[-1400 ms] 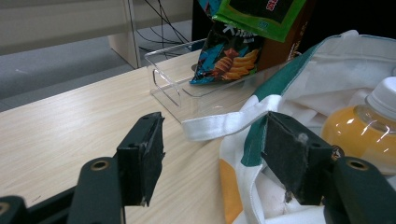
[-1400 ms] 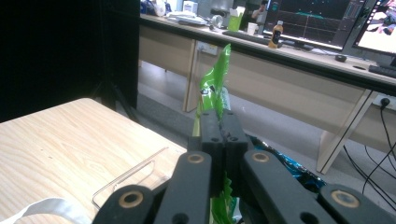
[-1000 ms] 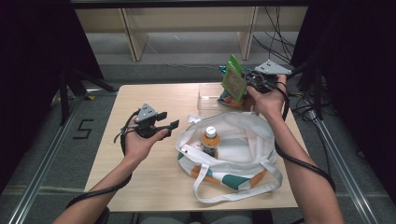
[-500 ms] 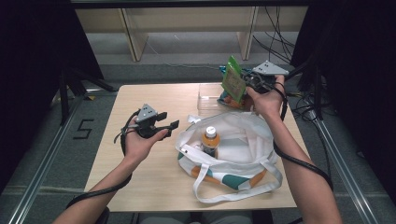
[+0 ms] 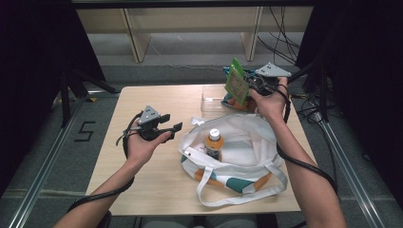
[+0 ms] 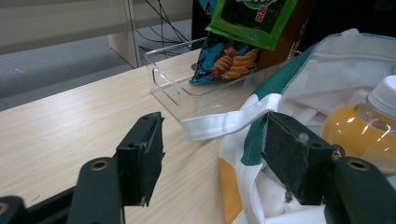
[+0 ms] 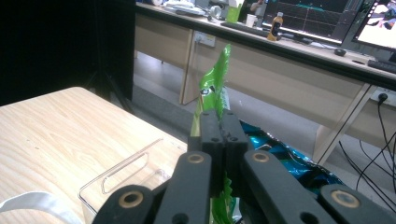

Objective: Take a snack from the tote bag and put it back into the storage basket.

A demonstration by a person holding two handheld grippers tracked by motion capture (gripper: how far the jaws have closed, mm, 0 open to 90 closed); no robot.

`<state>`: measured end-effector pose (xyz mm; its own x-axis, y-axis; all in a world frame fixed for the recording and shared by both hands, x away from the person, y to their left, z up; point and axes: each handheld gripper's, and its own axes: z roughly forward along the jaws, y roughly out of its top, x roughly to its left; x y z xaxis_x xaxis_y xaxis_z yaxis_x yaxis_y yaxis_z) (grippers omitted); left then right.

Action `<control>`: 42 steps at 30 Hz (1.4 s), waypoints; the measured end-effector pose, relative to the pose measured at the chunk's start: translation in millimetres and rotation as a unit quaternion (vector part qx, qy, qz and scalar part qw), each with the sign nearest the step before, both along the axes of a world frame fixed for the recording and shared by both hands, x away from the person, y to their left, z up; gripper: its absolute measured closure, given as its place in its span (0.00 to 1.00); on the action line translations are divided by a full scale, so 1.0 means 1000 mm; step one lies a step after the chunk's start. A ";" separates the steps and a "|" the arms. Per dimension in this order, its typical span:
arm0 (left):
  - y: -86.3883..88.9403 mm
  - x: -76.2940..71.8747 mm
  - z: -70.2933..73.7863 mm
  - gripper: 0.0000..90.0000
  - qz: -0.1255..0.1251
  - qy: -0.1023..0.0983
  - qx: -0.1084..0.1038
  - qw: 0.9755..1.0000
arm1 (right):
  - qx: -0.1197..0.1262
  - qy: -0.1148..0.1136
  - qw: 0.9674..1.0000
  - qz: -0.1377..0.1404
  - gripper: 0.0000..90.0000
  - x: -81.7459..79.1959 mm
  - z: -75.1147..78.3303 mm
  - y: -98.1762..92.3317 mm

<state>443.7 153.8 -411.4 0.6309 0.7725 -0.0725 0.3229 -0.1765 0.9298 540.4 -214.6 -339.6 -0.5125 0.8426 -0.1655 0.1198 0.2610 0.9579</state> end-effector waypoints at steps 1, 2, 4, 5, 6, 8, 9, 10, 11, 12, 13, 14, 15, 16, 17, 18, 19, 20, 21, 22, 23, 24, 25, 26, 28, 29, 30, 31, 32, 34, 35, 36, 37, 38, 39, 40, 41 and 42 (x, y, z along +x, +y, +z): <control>0.000 0.000 0.000 0.41 -0.001 -0.001 0.001 1.000 | 0.000 0.000 1.000 -0.001 1.00 0.000 0.000 0.000; 0.000 0.000 0.000 0.41 0.000 0.001 -0.001 1.000 | 0.000 0.000 1.000 -0.001 1.00 0.001 0.000 0.001; 0.000 0.000 0.000 0.41 0.000 0.000 0.000 1.000 | 0.000 0.001 1.000 0.000 1.00 0.001 -0.001 0.001; 0.000 0.000 0.000 0.41 0.000 0.001 -0.001 1.000 | -0.002 0.000 1.000 -0.001 1.00 0.001 -0.001 0.001; 0.000 0.000 0.000 0.41 0.000 0.001 0.000 1.000 | -0.002 0.001 1.000 -0.001 1.00 0.002 -0.002 0.001; 0.000 0.000 0.000 0.41 -0.001 0.000 0.001 1.000 | -0.004 0.000 1.000 -0.002 1.00 0.002 -0.003 0.002; 0.000 0.000 0.000 0.41 -0.001 -0.001 0.002 1.000 | -0.004 0.000 1.000 -0.002 1.00 0.003 -0.003 0.002; 0.000 0.000 0.000 0.41 -0.001 -0.001 0.002 1.000 | -0.004 0.000 1.000 -0.002 1.00 0.003 -0.003 0.002; 0.000 0.000 -0.001 0.41 0.000 0.001 0.000 1.000 | -0.006 0.002 1.000 0.000 1.00 0.003 -0.004 0.002; 0.000 0.000 -0.001 0.41 0.000 0.001 0.000 1.000 | -0.006 0.002 1.000 0.000 1.00 0.003 -0.004 0.002; 0.000 0.000 -0.001 0.41 0.000 0.001 0.000 1.000 | -0.005 0.006 1.000 0.001 1.00 0.004 -0.005 0.003; 0.000 0.000 -0.001 0.41 0.000 0.001 0.001 1.000 | -0.006 0.004 1.000 0.001 1.00 0.004 -0.006 0.003; 0.000 0.000 -0.001 0.41 0.000 0.001 0.001 1.000 | -0.007 0.003 1.000 -0.001 1.00 0.004 -0.006 0.003; 0.000 0.000 -0.001 0.41 0.000 0.001 0.000 1.000 | -0.008 0.006 1.000 0.000 1.00 0.004 -0.006 0.003; 0.000 0.000 -0.001 0.41 0.000 0.001 0.000 1.000 | -0.008 0.008 1.000 0.002 1.00 0.005 -0.007 0.003; 0.000 0.000 -0.001 0.41 0.000 0.001 0.000 1.000 | -0.006 0.004 1.000 -0.002 1.00 0.005 -0.007 0.004; 0.000 0.000 -0.001 0.41 0.000 0.001 0.000 1.000 | -0.006 0.007 1.000 0.001 1.00 0.006 -0.008 0.004; 0.000 0.000 -0.001 0.41 0.000 0.001 0.000 1.000 | -0.007 0.004 1.000 -0.001 1.00 0.006 -0.008 0.004; 0.000 0.000 -0.001 0.41 -0.001 0.001 0.001 1.000 | -0.008 0.004 1.000 0.000 1.00 0.007 -0.008 0.004; 0.000 0.000 -0.001 0.41 -0.001 0.001 0.001 1.000 | -0.010 0.001 1.000 0.000 1.00 0.007 -0.008 0.004; 0.000 0.000 -0.001 0.41 -0.001 0.001 0.001 1.000 | -0.012 0.002 1.000 0.002 1.00 0.008 -0.009 0.005; 0.000 0.000 -0.001 0.41 -0.001 0.001 0.001 1.000 | -0.013 -0.001 1.000 0.002 1.00 0.008 -0.009 0.005; 0.000 0.000 -0.001 0.41 -0.001 0.001 0.001 1.000 | -0.006 0.004 1.000 -0.002 1.00 0.008 -0.010 0.007; 0.000 0.000 -0.001 0.41 0.000 0.001 0.000 1.000 | -0.007 0.003 1.000 -0.002 1.00 0.008 -0.010 0.007; 0.000 0.000 -0.001 0.41 0.001 0.001 -0.001 1.000 | -0.009 0.005 1.000 -0.001 1.00 0.009 -0.010 0.007; 0.000 0.000 -0.001 0.41 0.001 0.001 -0.001 1.000 | -0.009 0.005 1.000 -0.001 1.00 0.009 -0.011 0.008; 0.000 0.000 -0.001 0.41 0.001 0.002 -0.001 1.000 | -0.009 0.004 1.000 -0.002 1.00 0.009 -0.011 0.008; 0.000 0.000 -0.002 0.41 0.001 0.001 -0.001 1.000 | -0.008 0.007 1.000 -0.002 1.00 0.009 -0.012 0.008; 0.000 0.000 -0.002 0.41 0.001 0.002 -0.001 1.000 | -0.009 0.006 1.000 -0.001 1.00 0.010 -0.012 0.008; 0.000 0.000 -0.002 0.41 0.001 0.002 0.000 1.000 | -0.012 0.006 1.000 -0.001 1.00 0.010 -0.013 0.009; 0.000 0.000 -0.002 0.41 0.001 0.002 -0.001 1.000 | -0.008 0.007 1.000 -0.002 1.00 0.011 -0.014 0.009; 0.000 0.000 -0.002 0.41 0.001 0.002 -0.001 1.000 | -0.007 0.006 1.000 -0.004 1.00 0.011 -0.014 0.010; 0.000 0.000 -0.001 0.41 0.001 0.001 -0.001 1.000 | -0.011 0.007 1.000 0.001 1.00 0.012 -0.014 0.009; 0.001 0.000 -0.001 0.41 0.001 0.002 -0.001 1.000 | -0.010 0.008 1.000 -0.002 1.00 0.012 -0.015 0.010; 0.001 0.000 -0.002 0.41 0.001 0.002 -0.001 1.000 | -0.014 0.010 1.000 0.000 1.00 0.012 -0.015 0.009; 0.001 0.000 -0.002 0.41 0.001 0.002 -0.001 1.000 | -0.011 0.005 1.000 -0.004 1.00 0.012 -0.016 0.010; 0.001 0.000 -0.002 0.41 0.001 0.002 0.000 1.000 | -0.012 0.007 1.000 -0.002 1.00 0.012 -0.016 0.010; 0.001 0.000 -0.002 0.41 0.001 0.002 0.000 1.000 | -0.015 0.006 1.000 0.002 1.00 0.013 -0.016 0.010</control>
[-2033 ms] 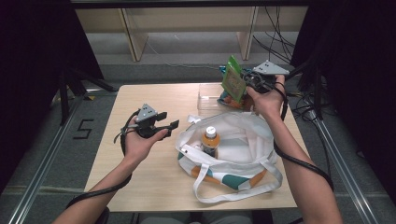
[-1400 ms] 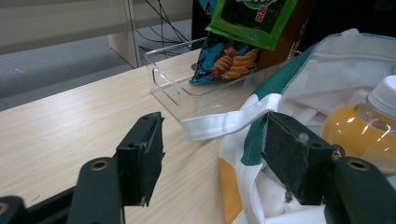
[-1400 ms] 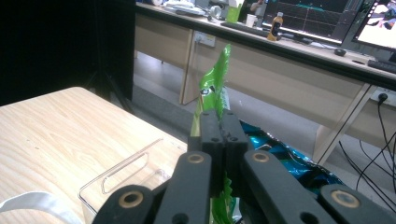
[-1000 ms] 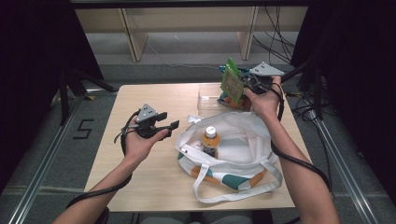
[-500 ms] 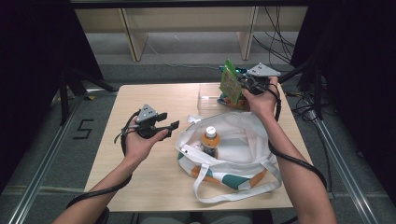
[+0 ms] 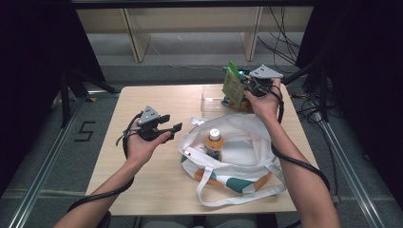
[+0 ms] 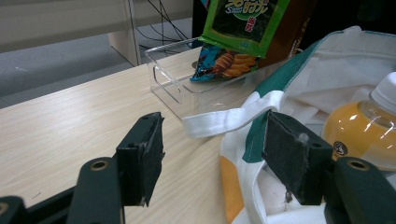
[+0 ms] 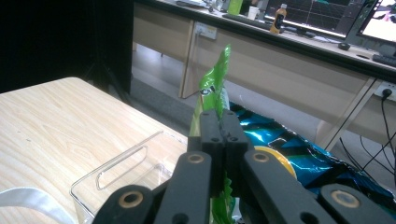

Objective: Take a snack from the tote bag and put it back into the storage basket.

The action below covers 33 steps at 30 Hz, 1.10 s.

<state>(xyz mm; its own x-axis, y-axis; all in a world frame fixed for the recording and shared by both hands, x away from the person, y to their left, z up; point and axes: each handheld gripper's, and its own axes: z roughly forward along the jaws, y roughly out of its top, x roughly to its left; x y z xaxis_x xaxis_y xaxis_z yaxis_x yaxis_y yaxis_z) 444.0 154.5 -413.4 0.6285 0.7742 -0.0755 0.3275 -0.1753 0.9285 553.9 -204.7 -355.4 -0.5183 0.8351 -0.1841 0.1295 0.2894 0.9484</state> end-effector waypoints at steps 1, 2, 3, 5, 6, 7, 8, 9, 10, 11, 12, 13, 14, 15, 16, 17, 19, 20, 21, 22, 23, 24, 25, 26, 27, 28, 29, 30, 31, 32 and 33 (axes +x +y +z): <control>0.000 0.000 0.000 0.41 0.000 0.000 0.000 1.000 | 0.003 0.001 1.000 -0.005 1.00 0.000 0.000 0.001; 0.000 0.000 0.000 0.41 0.000 0.000 0.000 1.000 | 0.003 0.001 1.000 -0.005 1.00 0.000 0.000 0.001; 0.000 0.000 0.000 0.41 0.000 0.000 0.000 1.000 | -0.001 -0.001 1.000 -0.002 1.00 0.001 0.000 0.001; 0.000 0.000 0.000 0.41 0.000 0.000 0.000 1.000 | -0.009 -0.005 1.000 0.000 1.00 0.002 -0.001 0.001; 0.000 0.000 0.000 0.41 0.000 -0.001 0.000 1.000 | -0.005 -0.002 1.000 -0.002 1.00 0.002 -0.001 0.002; 0.001 0.000 0.000 0.41 0.000 -0.001 0.000 1.000 | 0.000 0.001 1.000 -0.004 1.00 0.002 -0.002 0.002; 0.000 0.000 0.000 0.41 0.000 -0.001 0.000 1.000 | -0.002 0.000 1.000 -0.004 1.00 0.002 -0.002 0.002; 0.000 0.000 0.000 0.41 0.000 -0.001 0.000 1.000 | -0.003 -0.001 1.000 -0.006 1.00 0.002 -0.002 0.003; 0.000 0.000 0.000 0.41 0.000 0.000 0.001 1.000 | -0.001 0.002 1.000 -0.005 1.00 0.002 -0.003 0.003; 0.000 0.000 0.000 0.41 0.000 0.000 0.000 1.000 | -0.002 0.002 1.000 -0.007 1.00 0.002 -0.003 0.004; 0.000 0.000 0.000 0.41 0.000 0.000 0.001 1.000 | -0.012 -0.005 1.000 -0.002 1.00 0.004 -0.003 0.002; 0.000 0.000 0.000 0.41 0.000 0.000 0.001 1.000 | -0.011 -0.004 1.000 -0.003 1.00 0.004 -0.004 0.003; 0.001 0.000 0.000 0.41 0.000 0.000 0.001 1.000 | -0.011 -0.004 1.000 -0.003 1.00 0.004 -0.005 0.003; 0.000 0.000 0.000 0.41 0.000 0.000 0.001 1.000 | -0.008 0.000 1.000 -0.005 1.00 0.004 -0.006 0.003; 0.000 0.000 -0.001 0.41 0.000 0.000 0.001 1.000 | -0.005 0.002 1.000 -0.007 1.00 0.004 -0.007 0.004; 0.000 0.000 -0.001 0.41 0.000 0.001 0.002 1.000 | -0.006 0.006 1.000 -0.008 1.00 0.004 -0.008 0.004; 0.000 0.000 -0.001 0.41 0.000 0.001 0.002 1.000 | -0.011 0.002 1.000 -0.009 1.00 0.005 -0.009 0.003; 0.000 0.000 -0.001 0.41 0.000 0.001 0.002 1.000 | -0.011 0.002 1.000 -0.009 1.00 0.005 -0.009 0.003; 0.000 0.000 -0.001 0.41 0.000 0.001 0.002 1.000 | -0.006 0.010 1.000 -0.010 1.00 0.005 -0.011 0.004; 0.000 0.000 -0.001 0.41 0.000 0.001 0.002 1.000 | -0.008 0.005 1.000 -0.009 1.00 0.006 -0.012 0.003; 0.001 0.000 -0.001 0.41 0.000 0.001 0.002 1.000 | -0.015 0.004 1.000 -0.006 1.00 0.006 -0.012 0.002; 0.001 0.000 -0.001 0.41 0.000 0.001 0.002 1.000 | -0.014 0.008 1.000 -0.009 1.00 0.006 -0.013 0.002; 0.001 0.000 -0.001 0.41 0.000 0.000 0.002 1.000 | -0.012 0.011 1.000 -0.009 1.00 0.006 -0.013 0.002; 0.001 0.000 -0.001 0.41 0.000 0.000 0.002 1.000 | -0.019 0.006 1.000 -0.006 1.00 0.007 -0.013 0.001; 0.001 0.000 -0.001 0.41 0.000 0.000 0.002 1.000 | -0.020 0.006 1.000 -0.007 1.00 0.007 -0.014 0.001; 0.001 0.000 -0.001 0.41 0.000 0.000 0.002 1.000 | -0.020 0.005 1.000 -0.008 1.00 0.007 -0.014 0.001; 0.001 0.000 -0.001 0.41 0.000 0.001 0.002 1.000 | -0.020 0.005 1.000 -0.008 1.00 0.007 -0.014 0.001; 0.000 0.000 -0.001 0.41 0.000 0.002 0.001 1.000 | -0.019 0.010 1.000 -0.012 1.00 0.005 -0.015 0.001; 0.000 0.000 -0.001 0.41 0.000 0.002 0.001 1.000 | -0.014 0.020 1.000 -0.010 1.00 0.005 -0.016 0.002; 0.000 0.000 -0.001 0.41 0.000 0.002 0.001 1.000 | -0.014 0.020 1.000 -0.010 1.00 0.005 -0.016 0.002; 0.000 0.000 -0.002 0.41 0.000 0.003 0.001 1.000 | -0.025 0.013 1.000 -0.007 1.00 0.006 -0.016 0.000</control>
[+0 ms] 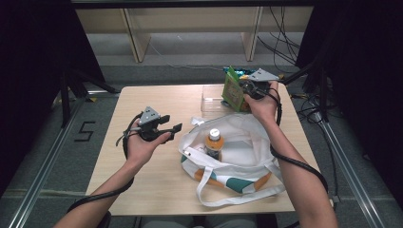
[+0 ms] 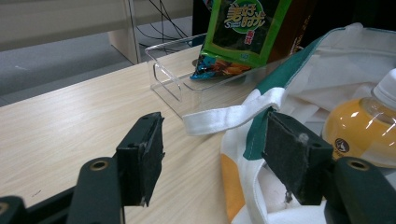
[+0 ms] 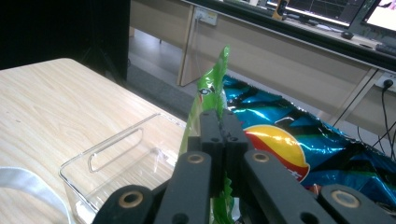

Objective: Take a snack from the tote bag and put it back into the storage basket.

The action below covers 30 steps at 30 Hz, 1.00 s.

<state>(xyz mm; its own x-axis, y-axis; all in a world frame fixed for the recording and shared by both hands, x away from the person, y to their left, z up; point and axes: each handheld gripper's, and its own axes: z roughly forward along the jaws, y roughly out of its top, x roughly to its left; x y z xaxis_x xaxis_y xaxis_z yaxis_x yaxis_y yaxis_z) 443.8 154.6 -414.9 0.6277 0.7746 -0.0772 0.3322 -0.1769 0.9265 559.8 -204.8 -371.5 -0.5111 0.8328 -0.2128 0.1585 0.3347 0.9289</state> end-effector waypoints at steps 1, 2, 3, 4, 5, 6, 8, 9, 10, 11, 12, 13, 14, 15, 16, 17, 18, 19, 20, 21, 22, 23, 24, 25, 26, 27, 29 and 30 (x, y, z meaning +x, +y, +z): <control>0.000 0.000 0.000 0.41 0.000 0.000 0.000 1.000 | 0.004 0.005 1.000 -0.001 1.00 -0.001 -0.001 0.000; 0.000 0.000 0.000 0.41 0.000 0.000 0.000 1.000 | 0.000 0.004 1.000 0.001 1.00 0.000 -0.001 -0.001; 0.000 0.000 0.000 0.41 0.000 0.000 0.000 1.000 | -0.002 0.004 1.000 -0.004 1.00 -0.001 -0.002 -0.001; 0.000 0.000 0.000 0.41 0.000 0.001 -0.001 1.000 | -0.003 0.004 1.000 -0.001 1.00 -0.001 -0.002 -0.001; 0.000 0.000 0.000 0.41 0.000 0.001 -0.001 1.000 | 0.000 0.008 1.000 -0.003 1.00 -0.001 -0.003 -0.001; 0.000 0.000 0.000 0.41 0.000 0.000 0.000 1.000 | -0.007 0.011 1.000 -0.002 1.00 -0.002 -0.003 -0.001; 0.000 0.000 0.000 0.41 -0.001 0.000 -0.001 1.000 | -0.003 0.015 1.000 -0.004 1.00 -0.003 -0.004 -0.001; 0.000 0.000 0.000 0.41 0.000 0.001 0.000 1.000 | -0.004 0.017 1.000 -0.003 1.00 -0.003 -0.004 -0.001; 0.000 0.000 0.000 0.41 0.000 0.001 0.000 1.000 | -0.004 0.017 1.000 -0.003 1.00 -0.003 -0.004 -0.001; 0.000 0.000 -0.001 0.41 0.000 0.001 0.001 1.000 | -0.006 0.017 1.000 -0.003 1.00 -0.004 -0.004 -0.002; 0.000 0.000 -0.001 0.41 0.000 0.001 0.001 1.000 | -0.007 0.022 1.000 -0.004 1.00 -0.004 -0.003 -0.003; 0.000 0.000 -0.001 0.41 0.000 0.001 0.001 1.000 | -0.007 0.022 1.000 -0.004 1.00 -0.004 -0.003 -0.003; 0.000 0.000 0.000 0.41 0.000 0.001 0.001 1.000 | -0.016 0.019 1.000 -0.003 1.00 -0.005 -0.002 -0.004; 0.000 0.000 0.000 0.41 0.000 0.001 0.001 1.000 | -0.016 0.019 1.000 -0.003 1.00 -0.005 -0.002 -0.004; 0.000 0.000 0.000 0.41 0.000 0.001 0.000 1.000 | -0.018 0.021 1.000 -0.003 1.00 -0.005 -0.001 -0.005; 0.000 0.000 -0.001 0.41 -0.001 0.000 0.001 1.000 | -0.019 0.023 1.000 -0.003 1.00 -0.006 -0.001 -0.005; 0.000 0.000 -0.001 0.41 -0.001 0.000 0.002 1.000 | -0.018 0.028 0.999 -0.005 1.00 -0.007 -0.001 -0.005; 0.000 0.000 -0.001 0.41 -0.003 0.000 0.003 1.000 | -0.011 0.039 0.999 -0.006 1.00 -0.008 -0.001 -0.004; 0.000 0.000 -0.001 0.41 -0.003 0.000 0.003 1.000 | -0.011 0.039 0.999 -0.006 1.00 -0.008 -0.001 -0.004; 0.000 0.000 -0.001 0.41 -0.003 -0.001 0.004 1.000 | -0.017 0.042 0.999 -0.005 1.00 -0.008 -0.001 -0.005; -0.001 0.000 0.000 0.41 -0.002 0.000 0.002 1.000 | -0.017 0.044 0.999 -0.008 1.00 -0.009 -0.001 -0.005; 0.000 0.000 0.000 0.41 -0.002 0.000 0.002 1.000 | -0.021 0.047 0.999 -0.007 1.00 -0.009 -0.001 -0.006; 0.000 0.000 0.000 0.41 -0.002 0.000 0.002 1.000 | -0.021 0.050 0.999 -0.007 1.00 -0.009 0.000 -0.006; 0.000 0.000 0.000 0.41 -0.002 0.000 0.002 1.000 | -0.021 0.052 0.998 -0.008 1.00 -0.010 -0.001 -0.007; 0.000 0.000 -0.001 0.41 -0.002 0.000 0.002 1.000 | -0.022 0.053 0.998 -0.007 1.00 -0.010 -0.001 -0.007; 0.000 0.000 -0.001 0.41 -0.003 -0.001 0.004 1.000 | -0.024 0.054 0.998 -0.008 1.00 -0.010 -0.001 -0.007; -0.001 0.000 -0.001 0.41 -0.004 0.000 0.004 1.000 | -0.027 0.057 0.998 -0.008 1.00 -0.010 -0.001 -0.008; -0.001 0.000 -0.001 0.41 -0.003 0.000 0.004 1.000 | -0.029 0.059 0.998 -0.008 1.00 -0.010 -0.001 -0.008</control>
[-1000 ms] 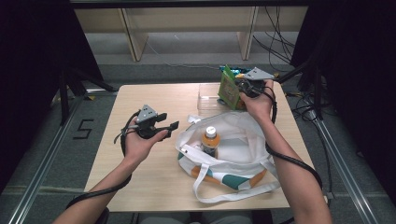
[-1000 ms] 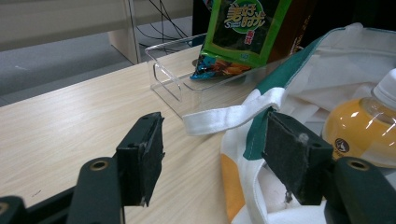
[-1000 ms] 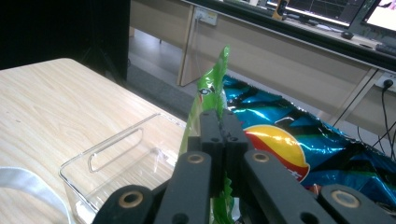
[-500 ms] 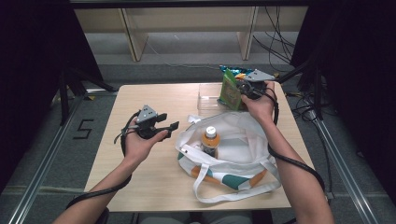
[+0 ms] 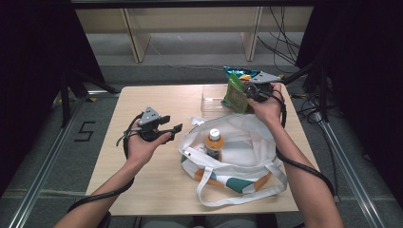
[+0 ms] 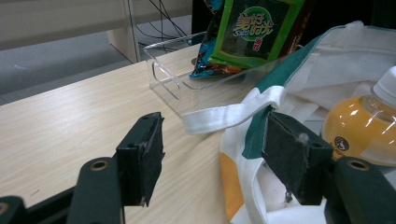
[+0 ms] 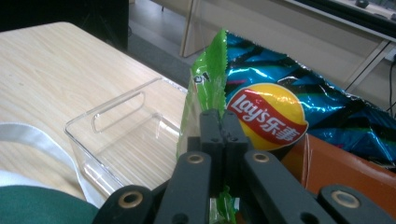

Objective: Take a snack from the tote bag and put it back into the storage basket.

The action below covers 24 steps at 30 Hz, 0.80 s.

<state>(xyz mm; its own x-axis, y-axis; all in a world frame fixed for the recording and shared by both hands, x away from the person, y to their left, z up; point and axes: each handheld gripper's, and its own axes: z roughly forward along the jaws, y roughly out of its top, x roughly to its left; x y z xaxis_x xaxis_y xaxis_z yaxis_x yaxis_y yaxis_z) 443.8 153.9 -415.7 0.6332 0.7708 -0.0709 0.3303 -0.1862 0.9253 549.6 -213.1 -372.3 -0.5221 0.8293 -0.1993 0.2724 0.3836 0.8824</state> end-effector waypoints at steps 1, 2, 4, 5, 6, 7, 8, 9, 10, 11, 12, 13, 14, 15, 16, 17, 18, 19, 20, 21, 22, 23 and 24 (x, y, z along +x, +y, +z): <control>0.000 0.000 0.000 0.41 0.000 0.000 0.000 1.000 | -0.001 0.002 1.000 0.000 1.00 0.000 0.000 0.000; 0.000 0.000 0.000 0.41 0.001 0.000 -0.001 1.000 | -0.004 0.005 1.000 -0.001 1.00 -0.001 0.000 0.000; 0.000 0.000 0.001 0.41 0.003 0.000 -0.002 1.000 | -0.007 0.008 1.000 -0.002 1.00 -0.001 0.000 -0.001; 0.000 0.000 0.001 0.41 0.003 0.000 -0.002 1.000 | -0.011 0.003 1.000 0.001 1.00 0.000 0.000 -0.002; 0.000 0.000 0.001 0.41 0.003 0.000 -0.002 1.000 | -0.011 0.003 1.000 0.001 1.00 0.000 0.000 -0.002; 0.000 0.000 0.000 0.41 0.001 0.000 -0.001 1.000 | -0.010 0.005 1.000 0.000 1.00 -0.001 0.000 -0.003; 0.000 0.000 0.000 0.41 0.001 0.000 -0.001 1.000 | -0.014 0.003 1.000 0.002 1.00 -0.001 -0.001 -0.003; 0.000 0.000 0.000 0.41 0.000 0.001 -0.001 1.000 | -0.013 0.008 1.000 0.000 1.00 -0.001 -0.001 -0.003; 0.000 0.000 0.000 0.41 0.000 0.001 -0.001 1.000 | -0.016 0.008 1.000 -0.001 1.00 -0.001 -0.001 -0.004; -0.001 0.000 0.000 0.41 0.000 0.000 -0.001 1.000 | -0.016 0.014 1.000 -0.001 1.00 -0.001 -0.001 -0.005; -0.001 0.000 0.000 0.41 0.000 0.000 -0.001 1.000 | -0.016 0.012 1.000 -0.001 1.00 -0.001 -0.001 -0.005; -0.001 0.000 0.000 0.41 0.000 0.000 -0.001 1.000 | -0.015 0.016 1.000 -0.001 1.00 -0.001 -0.001 -0.005; -0.001 0.000 0.000 0.41 0.000 0.000 -0.001 1.000 | -0.018 0.019 1.000 -0.002 1.00 -0.001 -0.002 -0.004; -0.001 0.000 0.000 0.41 0.000 0.000 -0.001 1.000 | -0.018 0.019 1.000 -0.002 1.00 -0.001 -0.002 -0.004; 0.000 0.000 0.000 0.41 0.000 0.000 0.000 1.000 | -0.020 0.019 1.000 -0.002 1.00 -0.001 -0.002 -0.004; 0.000 0.000 0.000 0.41 0.000 0.000 0.000 1.000 | -0.023 0.019 1.000 -0.003 1.00 -0.001 -0.002 -0.004; -0.001 0.000 0.000 0.41 0.001 0.001 -0.001 1.000 | -0.027 0.023 0.999 -0.002 1.00 -0.001 -0.002 -0.005; -0.001 0.000 0.000 0.41 0.001 0.001 -0.001 1.000 | -0.026 0.026 0.999 -0.004 1.00 -0.001 -0.002 -0.004; -0.001 0.000 0.000 0.41 0.000 0.002 -0.001 1.000 | -0.023 0.028 0.999 -0.006 1.00 -0.001 -0.003 -0.003; -0.001 0.000 0.000 0.41 0.000 0.001 -0.001 1.000 | -0.028 0.027 0.999 -0.004 1.00 -0.001 -0.003 -0.004; -0.001 0.000 0.000 0.41 0.000 0.001 -0.001 1.000 | -0.028 0.027 0.999 -0.004 1.00 -0.001 -0.003 -0.004; -0.001 0.000 0.000 0.41 0.000 0.001 -0.001 1.000 | -0.030 0.030 0.999 -0.005 1.00 -0.001 -0.003 -0.004; -0.001 0.000 0.000 0.41 0.000 0.000 -0.001 1.000 | -0.030 0.033 0.999 -0.007 1.00 -0.002 -0.003 -0.004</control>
<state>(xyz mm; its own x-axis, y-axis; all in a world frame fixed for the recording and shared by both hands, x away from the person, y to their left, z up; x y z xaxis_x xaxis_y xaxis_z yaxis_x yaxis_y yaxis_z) 443.7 153.3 -415.5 0.6327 0.7709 -0.0729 0.3310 -0.1842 0.9255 547.8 -217.0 -375.8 -0.5241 0.8243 -0.2143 0.3347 0.4307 0.8381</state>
